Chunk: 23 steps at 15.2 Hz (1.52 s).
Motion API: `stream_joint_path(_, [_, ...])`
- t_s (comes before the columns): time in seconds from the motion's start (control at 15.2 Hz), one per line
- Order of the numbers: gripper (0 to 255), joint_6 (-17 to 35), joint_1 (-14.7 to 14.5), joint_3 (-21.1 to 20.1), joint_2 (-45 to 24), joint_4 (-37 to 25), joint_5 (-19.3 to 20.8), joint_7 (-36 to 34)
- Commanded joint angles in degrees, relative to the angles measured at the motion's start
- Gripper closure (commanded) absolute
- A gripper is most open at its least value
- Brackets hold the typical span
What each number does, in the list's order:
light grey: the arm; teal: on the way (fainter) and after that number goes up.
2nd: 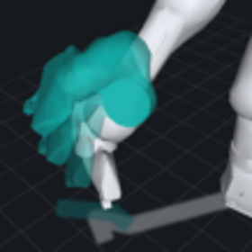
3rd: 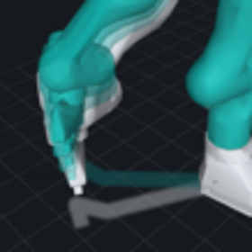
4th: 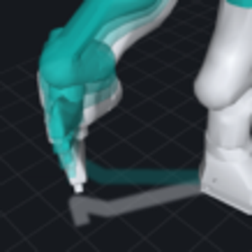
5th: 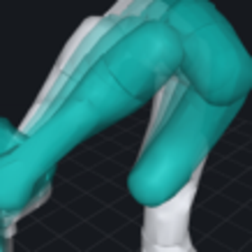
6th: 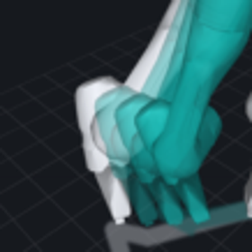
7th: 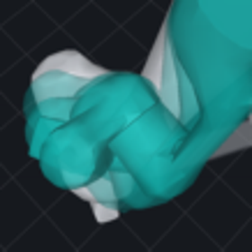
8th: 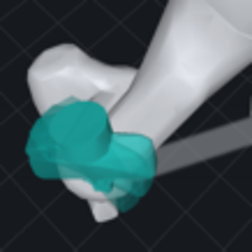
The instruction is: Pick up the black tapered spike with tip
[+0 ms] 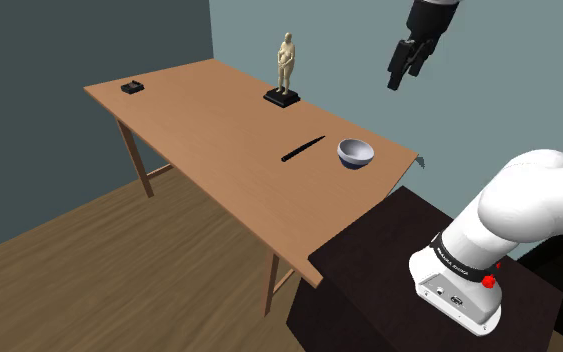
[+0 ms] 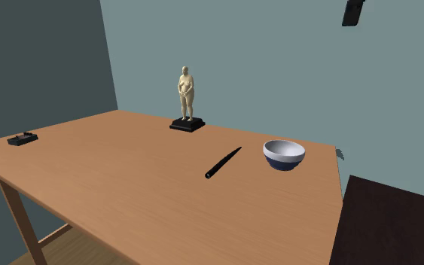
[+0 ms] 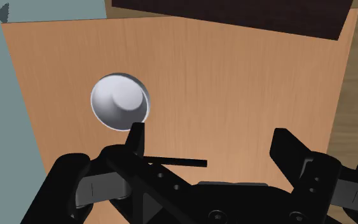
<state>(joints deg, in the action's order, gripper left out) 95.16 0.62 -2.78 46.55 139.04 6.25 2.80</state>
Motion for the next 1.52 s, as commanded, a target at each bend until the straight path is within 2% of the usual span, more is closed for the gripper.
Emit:
stream_joint_path(0.0, [0,0.00,0.00,0.00,0.00,0.00,0.00,0.00])
stream_joint_path(0.66, [0,16.63,5.27,-5.81,-18.75,0.24,-4.33,-22.27])
stream_joint_path(1.06, [0,25.26,8.25,-7.85,-32.13,-3.48,-4.78,-34.93])
stream_joint_path(1.45, [0,32.18,10.30,-8.00,-45.76,-9.43,-4.07,-46.89])
